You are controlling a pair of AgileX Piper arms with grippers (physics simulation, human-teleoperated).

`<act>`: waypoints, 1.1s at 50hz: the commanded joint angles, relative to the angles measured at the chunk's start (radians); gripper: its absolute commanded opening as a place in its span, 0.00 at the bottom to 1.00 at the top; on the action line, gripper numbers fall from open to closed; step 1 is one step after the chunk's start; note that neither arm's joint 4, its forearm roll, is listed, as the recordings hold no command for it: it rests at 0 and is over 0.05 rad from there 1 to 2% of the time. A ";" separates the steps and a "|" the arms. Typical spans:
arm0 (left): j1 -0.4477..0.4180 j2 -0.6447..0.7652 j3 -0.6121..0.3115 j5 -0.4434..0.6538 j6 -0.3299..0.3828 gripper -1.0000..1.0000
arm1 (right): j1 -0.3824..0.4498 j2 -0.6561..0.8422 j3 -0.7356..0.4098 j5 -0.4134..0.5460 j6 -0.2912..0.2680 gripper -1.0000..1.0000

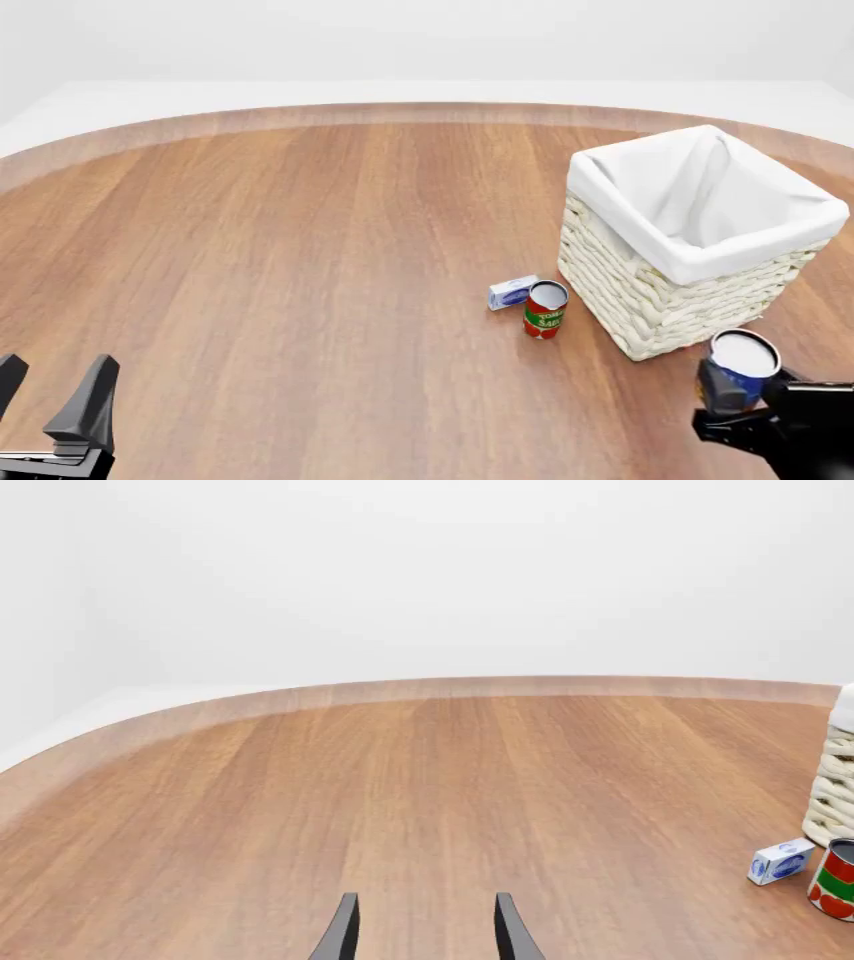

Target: Pick up the alphabet soup and the cream cheese box, and put them in the basket.

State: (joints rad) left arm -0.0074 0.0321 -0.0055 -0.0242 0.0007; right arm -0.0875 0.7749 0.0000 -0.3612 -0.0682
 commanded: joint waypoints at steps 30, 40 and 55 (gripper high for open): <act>0.000 0.000 0.001 0.000 0.000 1.00 | -0.002 -0.519 -0.205 0.517 0.000 0.00; 0.000 -0.001 0.001 0.000 0.000 1.00 | -0.011 -0.563 -0.324 0.623 -0.004 0.00; 0.000 -0.001 0.001 0.000 0.000 1.00 | -0.033 -0.562 -0.432 0.671 -0.008 0.00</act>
State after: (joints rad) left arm -0.0074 0.0322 -0.0055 -0.0242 0.0007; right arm -0.1085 0.2145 -0.3563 0.2851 -0.0898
